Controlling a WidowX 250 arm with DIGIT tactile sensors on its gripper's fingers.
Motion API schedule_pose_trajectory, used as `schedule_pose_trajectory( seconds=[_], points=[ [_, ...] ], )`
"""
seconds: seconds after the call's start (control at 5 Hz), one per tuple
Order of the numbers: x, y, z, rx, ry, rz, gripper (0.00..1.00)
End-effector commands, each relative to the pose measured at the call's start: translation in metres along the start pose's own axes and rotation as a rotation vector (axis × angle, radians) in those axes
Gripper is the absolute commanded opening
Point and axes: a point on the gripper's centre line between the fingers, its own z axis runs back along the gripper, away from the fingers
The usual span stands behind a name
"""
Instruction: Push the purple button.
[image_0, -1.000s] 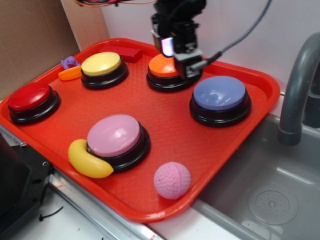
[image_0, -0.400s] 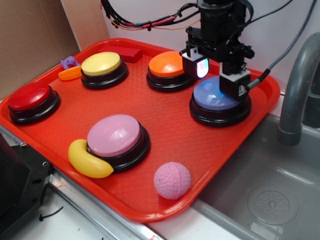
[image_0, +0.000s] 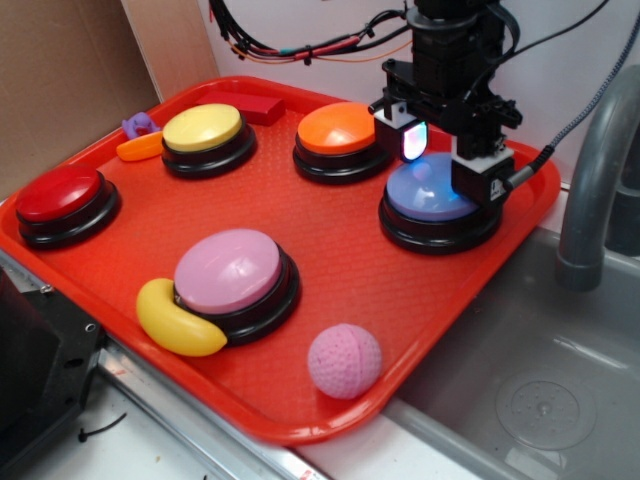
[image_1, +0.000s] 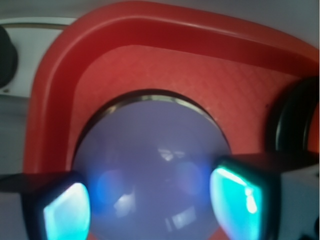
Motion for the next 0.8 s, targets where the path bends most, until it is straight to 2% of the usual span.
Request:
schedule_pose_trajectory(
  seconds=[0.0, 0.6],
  points=[
    [-0.002, 0.008, 0.007, -0.047, -0.049, 0.017, 1.00],
    [-0.005, 0.012, 0.040, -0.033, -0.136, -0.019, 1.00]
  ],
)
